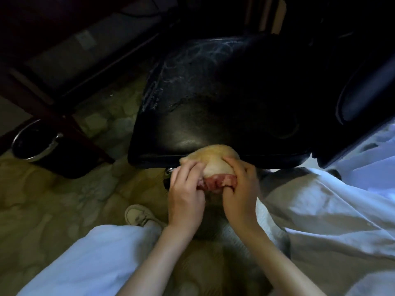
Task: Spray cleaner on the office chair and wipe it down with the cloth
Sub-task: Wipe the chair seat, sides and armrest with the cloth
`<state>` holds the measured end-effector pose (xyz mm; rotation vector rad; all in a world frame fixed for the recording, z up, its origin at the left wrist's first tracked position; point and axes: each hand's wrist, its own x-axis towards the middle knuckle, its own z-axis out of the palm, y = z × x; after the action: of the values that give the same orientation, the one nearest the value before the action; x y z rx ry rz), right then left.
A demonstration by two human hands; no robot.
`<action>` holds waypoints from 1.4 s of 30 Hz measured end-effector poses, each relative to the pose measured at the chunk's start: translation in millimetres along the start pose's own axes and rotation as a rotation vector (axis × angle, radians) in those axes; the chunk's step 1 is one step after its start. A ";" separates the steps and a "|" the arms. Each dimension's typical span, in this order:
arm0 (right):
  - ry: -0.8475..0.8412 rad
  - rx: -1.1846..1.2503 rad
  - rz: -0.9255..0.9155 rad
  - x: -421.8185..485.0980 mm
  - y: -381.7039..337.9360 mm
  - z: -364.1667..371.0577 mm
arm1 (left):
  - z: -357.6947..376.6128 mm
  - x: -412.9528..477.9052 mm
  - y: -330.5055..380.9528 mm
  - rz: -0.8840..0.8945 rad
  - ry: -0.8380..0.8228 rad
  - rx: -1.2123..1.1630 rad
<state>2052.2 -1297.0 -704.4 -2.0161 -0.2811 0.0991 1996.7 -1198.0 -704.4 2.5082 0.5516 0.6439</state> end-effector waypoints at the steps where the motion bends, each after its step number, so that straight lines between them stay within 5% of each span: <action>1: -0.065 -0.030 -0.079 -0.9 -5.3 5.5 | -8.6 -6.9 -13.3 -0.026 0.012 0.013; 7: -0.433 -0.314 -0.549 11.6 -40.3 53.6 | -43.9 -28.0 -80.6 -0.230 0.135 0.051; 14: -0.553 -0.663 -1.027 51.1 -93.4 123.5 | -44.4 -5.3 -121.5 -0.513 0.268 -0.077; 25: -0.784 -0.755 -0.970 98.4 -95.2 120.6 | -5.2 16.8 -106.0 -0.710 0.461 -0.352; 42: -1.131 -0.986 -0.981 126.5 -139.3 129.7 | -14.1 5.3 -118.1 -0.627 0.359 -0.322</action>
<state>2128.2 -1094.3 -631.2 -2.2470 -2.3415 0.5493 1963.3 -1096.1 -756.0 1.7823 1.1920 0.8454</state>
